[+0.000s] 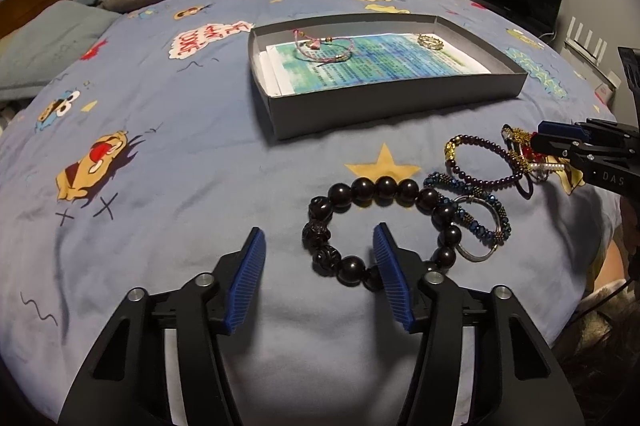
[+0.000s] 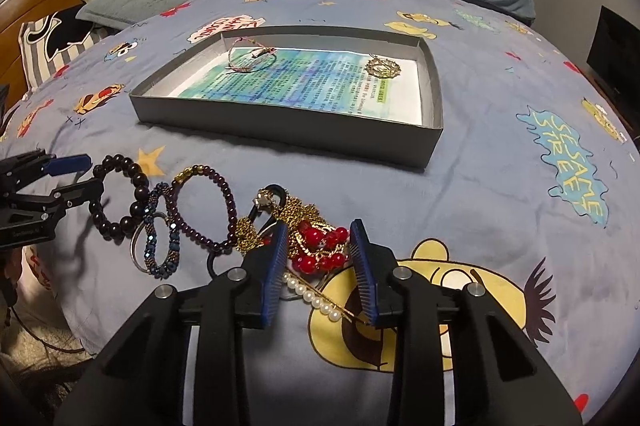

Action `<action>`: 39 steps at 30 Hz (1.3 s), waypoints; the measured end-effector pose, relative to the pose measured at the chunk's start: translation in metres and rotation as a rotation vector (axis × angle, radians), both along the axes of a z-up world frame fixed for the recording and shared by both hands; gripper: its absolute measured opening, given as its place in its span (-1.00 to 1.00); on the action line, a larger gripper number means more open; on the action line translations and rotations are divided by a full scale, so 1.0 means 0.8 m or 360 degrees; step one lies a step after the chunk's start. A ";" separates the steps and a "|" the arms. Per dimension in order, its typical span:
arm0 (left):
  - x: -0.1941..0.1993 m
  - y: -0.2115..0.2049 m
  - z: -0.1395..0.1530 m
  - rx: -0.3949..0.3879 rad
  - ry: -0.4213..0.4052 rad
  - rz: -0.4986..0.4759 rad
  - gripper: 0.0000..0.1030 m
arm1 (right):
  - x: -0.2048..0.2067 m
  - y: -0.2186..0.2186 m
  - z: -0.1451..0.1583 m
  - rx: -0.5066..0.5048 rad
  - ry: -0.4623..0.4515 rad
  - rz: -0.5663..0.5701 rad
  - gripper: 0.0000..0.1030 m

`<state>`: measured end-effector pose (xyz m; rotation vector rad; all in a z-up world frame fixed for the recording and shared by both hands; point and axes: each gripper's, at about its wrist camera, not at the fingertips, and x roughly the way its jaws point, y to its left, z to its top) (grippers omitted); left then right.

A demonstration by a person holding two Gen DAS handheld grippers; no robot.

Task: Organize jewelry
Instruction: 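Grasp the black bead bracelet with the left tool while the right tool grasps the red-bead tassel pendant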

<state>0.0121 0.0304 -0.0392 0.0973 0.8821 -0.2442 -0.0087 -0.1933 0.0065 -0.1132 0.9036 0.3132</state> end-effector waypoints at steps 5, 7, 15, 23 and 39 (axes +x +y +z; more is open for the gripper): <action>0.002 0.001 -0.006 -0.0033 0.0052 -0.0025 -0.34 | 0.004 -0.003 -0.005 0.0049 0.0034 0.0013 -0.45; 0.003 -0.001 -0.007 -0.0036 0.0064 -0.0035 -0.44 | 0.002 -0.004 -0.004 0.0051 0.0025 0.0018 -0.48; 0.004 -0.002 -0.008 -0.0027 0.0066 -0.0031 -0.70 | -0.005 -0.006 0.004 0.0033 -0.0031 0.0024 -0.89; 0.003 0.000 -0.009 -0.0029 0.0068 -0.0029 -0.70 | -0.002 0.000 0.001 -0.0022 -0.0042 0.0035 -0.88; 0.005 0.000 -0.011 -0.0036 0.0082 -0.0023 -0.70 | 0.020 -0.011 -0.008 0.0168 0.0084 0.0072 -0.49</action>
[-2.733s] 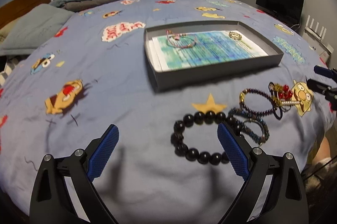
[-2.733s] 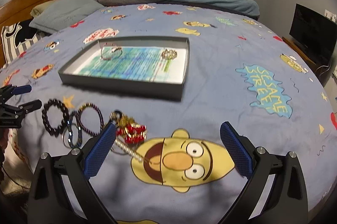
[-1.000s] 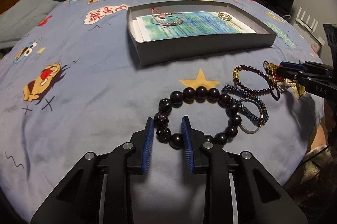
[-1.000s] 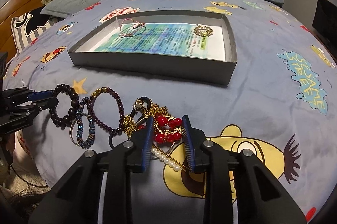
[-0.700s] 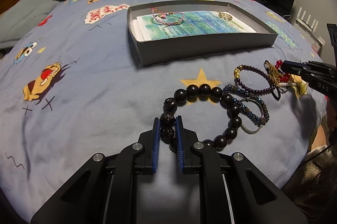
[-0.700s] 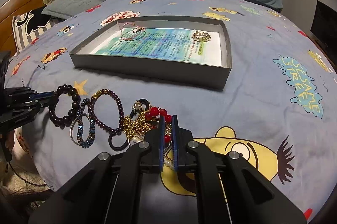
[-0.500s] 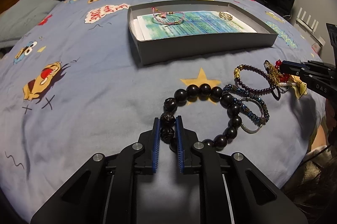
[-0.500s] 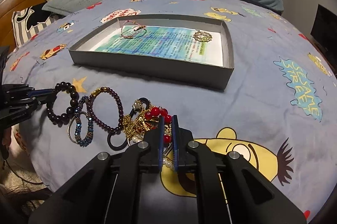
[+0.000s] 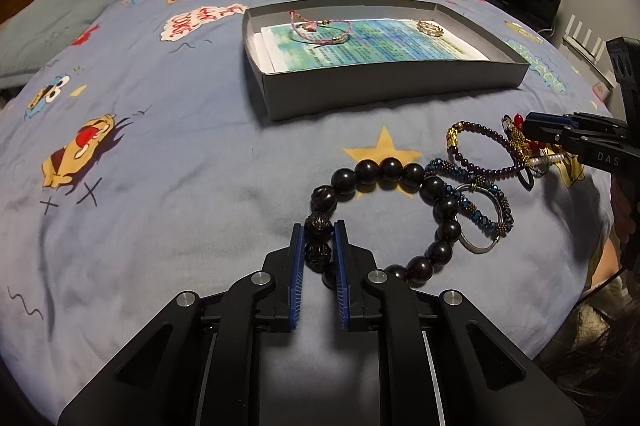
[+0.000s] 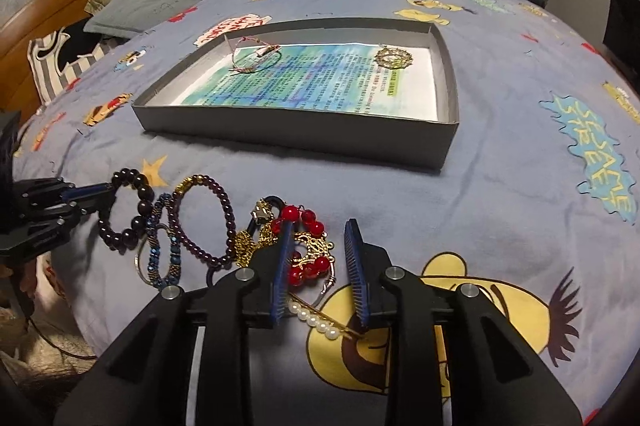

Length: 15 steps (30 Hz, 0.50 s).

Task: Organize jewelry
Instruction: 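Grasp the black bead bracelet with the left tool while the right tool grasps the red-bead tassel pendant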

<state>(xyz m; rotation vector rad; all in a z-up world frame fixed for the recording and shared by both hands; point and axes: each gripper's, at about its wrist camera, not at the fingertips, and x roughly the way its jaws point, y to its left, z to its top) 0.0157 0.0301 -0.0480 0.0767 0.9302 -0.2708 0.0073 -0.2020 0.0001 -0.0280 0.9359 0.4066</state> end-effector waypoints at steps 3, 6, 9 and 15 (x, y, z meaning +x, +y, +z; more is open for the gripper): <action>0.000 0.000 0.000 0.0000 0.0002 -0.0002 -0.70 | 0.001 0.000 -0.002 0.0022 0.0025 0.0026 -0.61; 0.001 -0.001 -0.001 0.0001 0.0003 -0.0002 -0.70 | -0.003 0.003 0.001 0.0006 -0.0010 0.0036 -0.91; 0.001 -0.001 -0.001 0.0001 0.0004 -0.0003 -0.70 | -0.010 0.002 0.010 0.0015 -0.0057 0.0039 -0.91; 0.002 -0.001 -0.002 -0.0003 0.0002 -0.0002 -0.70 | -0.015 -0.009 0.026 0.0019 -0.0112 0.0018 -1.00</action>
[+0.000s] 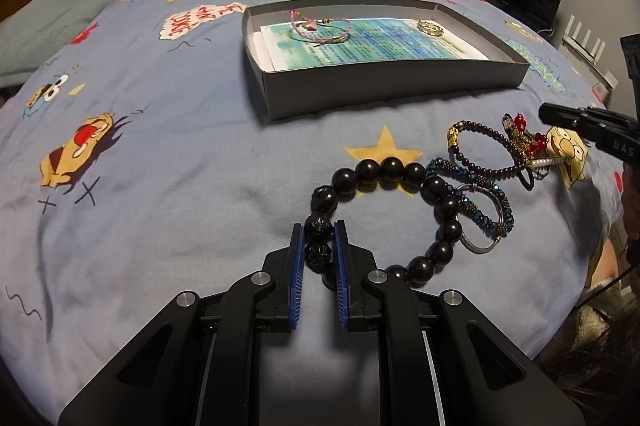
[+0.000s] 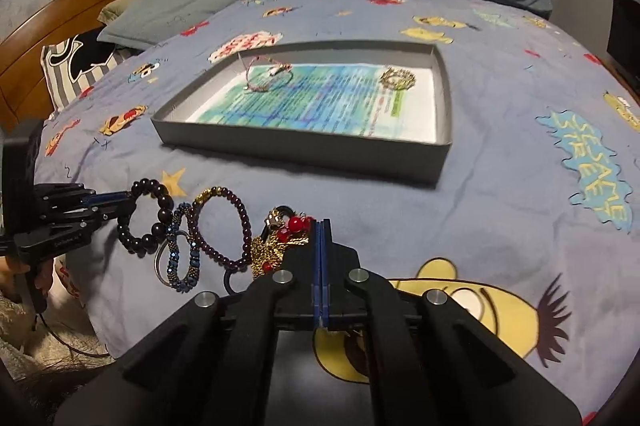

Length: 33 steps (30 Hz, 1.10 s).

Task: Organize jewelry
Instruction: 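Grasp the black bead bracelet with the left tool while the right tool grasps the red-bead tassel pendant, then lift both pieces into the grey box and open both tools to release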

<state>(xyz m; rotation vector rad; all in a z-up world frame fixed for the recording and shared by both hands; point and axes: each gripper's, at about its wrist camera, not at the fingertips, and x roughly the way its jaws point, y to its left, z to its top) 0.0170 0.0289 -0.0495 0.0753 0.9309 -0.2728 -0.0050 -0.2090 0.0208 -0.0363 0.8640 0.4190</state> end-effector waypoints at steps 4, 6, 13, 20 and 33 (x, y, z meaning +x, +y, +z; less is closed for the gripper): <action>0.000 0.000 0.000 -0.0002 0.0000 0.0001 -0.70 | 0.001 -0.006 0.000 0.0026 0.0053 -0.0015 -0.97; 0.000 0.000 0.000 0.0000 0.0000 0.0000 -0.70 | 0.000 -0.008 -0.001 0.0031 0.0074 -0.0023 -0.82; 0.000 0.000 0.000 -0.0001 0.0000 0.0000 -0.70 | -0.006 -0.002 -0.012 0.0048 0.0156 0.0000 -0.52; 0.001 0.000 0.000 0.0000 0.0000 -0.0005 -0.70 | -0.006 0.003 -0.020 0.0056 0.0193 -0.0016 -0.72; -0.009 -0.001 0.024 -0.0053 -0.0061 -0.0060 -0.71 | -0.013 0.002 0.010 0.0021 0.0024 0.0009 -0.83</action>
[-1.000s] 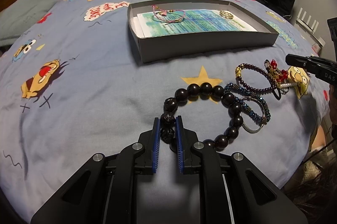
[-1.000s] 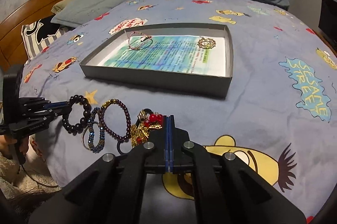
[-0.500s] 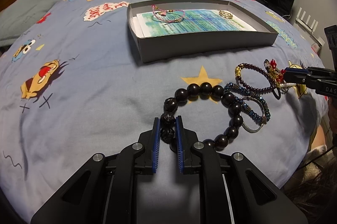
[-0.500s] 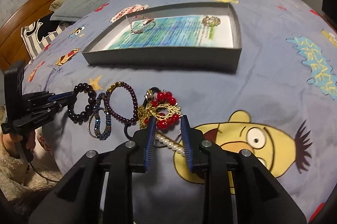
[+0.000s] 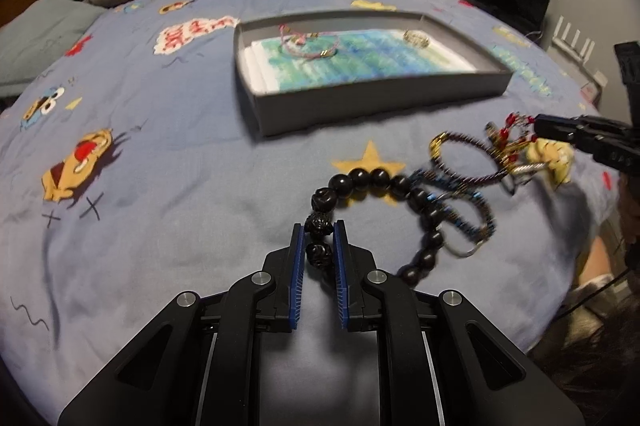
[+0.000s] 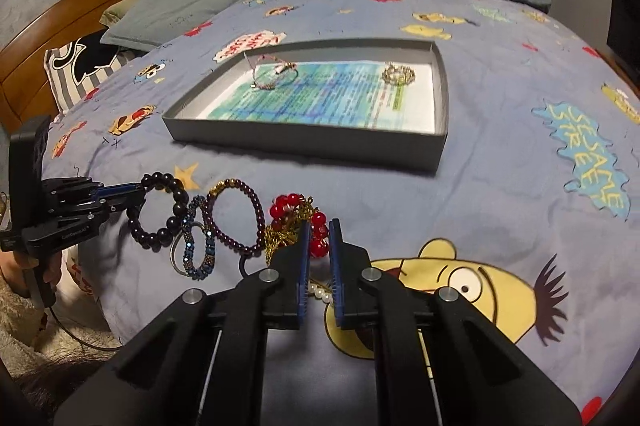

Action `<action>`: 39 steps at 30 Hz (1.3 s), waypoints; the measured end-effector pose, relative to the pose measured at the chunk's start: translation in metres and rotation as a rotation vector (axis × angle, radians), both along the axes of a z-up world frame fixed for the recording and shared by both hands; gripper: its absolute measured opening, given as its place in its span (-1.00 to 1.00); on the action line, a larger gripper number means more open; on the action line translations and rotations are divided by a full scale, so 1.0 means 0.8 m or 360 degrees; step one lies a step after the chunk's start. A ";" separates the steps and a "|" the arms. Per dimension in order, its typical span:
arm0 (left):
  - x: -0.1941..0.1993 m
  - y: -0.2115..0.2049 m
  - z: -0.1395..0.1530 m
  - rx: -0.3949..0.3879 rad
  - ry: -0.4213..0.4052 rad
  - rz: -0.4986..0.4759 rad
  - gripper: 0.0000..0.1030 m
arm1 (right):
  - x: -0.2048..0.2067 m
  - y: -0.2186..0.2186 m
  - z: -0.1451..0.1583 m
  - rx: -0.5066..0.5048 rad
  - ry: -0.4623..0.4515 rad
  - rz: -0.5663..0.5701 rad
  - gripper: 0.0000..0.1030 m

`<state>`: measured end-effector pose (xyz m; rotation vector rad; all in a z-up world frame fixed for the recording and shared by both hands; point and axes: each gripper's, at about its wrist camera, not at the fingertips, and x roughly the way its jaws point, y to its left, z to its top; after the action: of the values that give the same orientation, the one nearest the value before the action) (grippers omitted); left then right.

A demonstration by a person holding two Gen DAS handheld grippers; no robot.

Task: Organize jewelry
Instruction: 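Lift both pieces into the grey box and open both tools to release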

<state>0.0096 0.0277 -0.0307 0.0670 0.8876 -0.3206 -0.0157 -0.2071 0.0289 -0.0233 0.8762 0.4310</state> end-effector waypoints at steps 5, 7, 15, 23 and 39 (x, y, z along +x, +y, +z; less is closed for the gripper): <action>-0.004 -0.007 0.033 -0.0003 -0.0096 -0.0056 -0.71 | 0.001 0.004 0.024 -0.0046 -0.0078 0.0032 -0.83; -0.005 -0.012 0.048 -0.0006 -0.0140 -0.0076 -0.71 | 0.002 0.006 0.037 -0.0067 -0.0118 0.0046 -0.83; -0.002 -0.029 0.100 0.0044 -0.0310 -0.0145 -0.71 | 0.013 0.006 0.083 -0.0110 -0.0259 0.0063 -0.83; 0.017 -0.032 0.145 0.0045 -0.0434 -0.0149 -0.71 | 0.030 0.003 0.118 -0.0160 -0.0377 0.0050 -0.83; 0.099 -0.034 0.176 -0.0013 -0.0465 -0.0113 -0.71 | 0.089 0.011 0.170 -0.0155 -0.0493 0.0031 -0.83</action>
<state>0.0888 0.0003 0.1103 0.1347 0.5953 -0.3699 0.0552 -0.1979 0.1646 -0.1837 0.5911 0.3900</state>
